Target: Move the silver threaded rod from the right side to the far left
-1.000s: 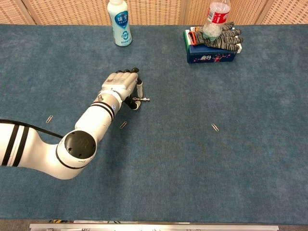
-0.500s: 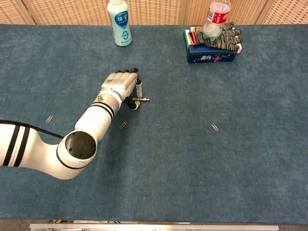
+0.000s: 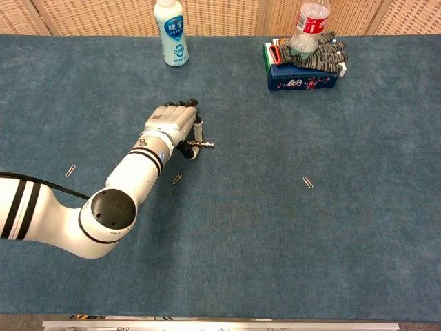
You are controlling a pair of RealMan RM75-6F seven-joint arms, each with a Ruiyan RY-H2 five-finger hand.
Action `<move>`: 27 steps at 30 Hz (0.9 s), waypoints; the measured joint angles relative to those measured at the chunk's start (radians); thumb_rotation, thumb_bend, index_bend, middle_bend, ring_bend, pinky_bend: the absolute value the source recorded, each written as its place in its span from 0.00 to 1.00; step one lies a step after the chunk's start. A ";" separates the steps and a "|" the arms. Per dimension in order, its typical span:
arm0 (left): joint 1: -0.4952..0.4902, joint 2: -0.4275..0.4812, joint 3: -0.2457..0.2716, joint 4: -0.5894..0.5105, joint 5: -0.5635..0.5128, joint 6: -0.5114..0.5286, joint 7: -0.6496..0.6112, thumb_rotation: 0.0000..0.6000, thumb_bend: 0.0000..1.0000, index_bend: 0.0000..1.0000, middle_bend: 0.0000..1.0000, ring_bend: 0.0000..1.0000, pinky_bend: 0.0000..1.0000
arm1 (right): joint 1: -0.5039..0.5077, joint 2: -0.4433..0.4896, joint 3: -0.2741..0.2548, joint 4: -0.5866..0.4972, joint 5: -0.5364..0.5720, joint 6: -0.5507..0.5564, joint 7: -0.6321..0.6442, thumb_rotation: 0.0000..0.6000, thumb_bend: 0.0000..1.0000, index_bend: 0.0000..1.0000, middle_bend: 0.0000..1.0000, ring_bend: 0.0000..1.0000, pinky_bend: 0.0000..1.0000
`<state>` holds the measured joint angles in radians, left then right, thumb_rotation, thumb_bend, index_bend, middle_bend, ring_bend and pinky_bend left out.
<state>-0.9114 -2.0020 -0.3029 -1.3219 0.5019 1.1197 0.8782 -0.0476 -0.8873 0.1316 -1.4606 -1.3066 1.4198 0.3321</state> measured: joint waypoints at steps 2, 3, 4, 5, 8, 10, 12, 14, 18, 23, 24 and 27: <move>-0.001 0.000 -0.001 -0.001 -0.002 -0.001 0.001 1.00 0.36 0.47 0.00 0.00 0.00 | 0.000 -0.001 0.000 0.001 0.000 -0.001 0.000 1.00 0.17 0.23 0.11 0.00 0.00; -0.001 0.000 -0.001 -0.002 -0.002 0.000 0.001 1.00 0.36 0.47 0.00 0.00 0.00 | 0.000 -0.002 -0.001 0.001 -0.001 -0.001 0.001 1.00 0.17 0.23 0.11 0.00 0.00; -0.001 -0.001 -0.001 -0.002 -0.001 0.001 0.000 1.00 0.36 0.47 0.00 0.00 0.00 | 0.000 -0.002 -0.001 0.002 -0.001 -0.002 0.001 1.00 0.17 0.23 0.11 0.00 0.00; -0.001 -0.001 -0.001 -0.001 0.000 0.001 0.000 1.00 0.36 0.48 0.00 0.00 0.00 | 0.000 -0.003 -0.001 0.003 -0.001 -0.003 0.001 1.00 0.17 0.23 0.11 0.00 0.00; -0.002 -0.002 -0.002 -0.001 0.001 0.003 -0.001 1.00 0.36 0.49 0.00 0.00 0.00 | 0.000 -0.004 -0.001 0.005 0.000 -0.003 0.003 1.00 0.17 0.23 0.11 0.00 0.00; -0.002 -0.003 -0.002 0.000 0.001 0.004 -0.001 1.00 0.36 0.50 0.00 0.00 0.00 | 0.000 -0.004 -0.001 0.005 0.000 -0.003 0.004 1.00 0.17 0.23 0.11 0.00 0.00; -0.002 -0.004 -0.001 0.001 0.001 0.004 0.000 1.00 0.36 0.51 0.00 0.00 0.00 | 0.000 -0.004 -0.001 0.006 -0.001 -0.003 0.005 1.00 0.17 0.23 0.11 0.00 0.00; -0.002 -0.005 -0.001 0.002 0.001 0.004 0.000 1.00 0.36 0.51 0.00 0.00 0.00 | 0.000 -0.004 -0.001 0.007 -0.001 -0.003 0.006 1.00 0.17 0.23 0.11 0.00 0.00; -0.002 -0.006 -0.001 0.004 0.001 0.003 0.001 1.00 0.36 0.52 0.00 0.00 0.00 | -0.001 -0.005 -0.001 0.009 0.000 -0.003 0.008 1.00 0.17 0.23 0.11 0.00 0.00; -0.001 -0.006 -0.001 0.003 0.002 0.004 -0.001 1.00 0.36 0.52 0.00 0.00 0.00 | -0.002 -0.005 0.000 0.009 0.000 -0.002 0.009 1.00 0.17 0.23 0.11 0.00 0.00; 0.000 -0.006 -0.001 0.002 0.003 0.005 -0.003 1.00 0.36 0.53 0.00 0.00 0.00 | -0.001 -0.005 0.000 0.008 0.000 -0.002 0.009 1.00 0.17 0.23 0.11 0.00 0.00; 0.002 -0.003 -0.001 -0.005 0.007 0.008 -0.006 1.00 0.36 0.53 0.00 0.00 0.00 | -0.001 -0.005 0.000 0.008 -0.001 -0.001 0.008 1.00 0.17 0.23 0.11 0.00 0.00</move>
<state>-0.9091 -2.0045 -0.3037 -1.3273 0.5090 1.1273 0.8724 -0.0489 -0.8921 0.1315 -1.4531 -1.3076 1.4189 0.3404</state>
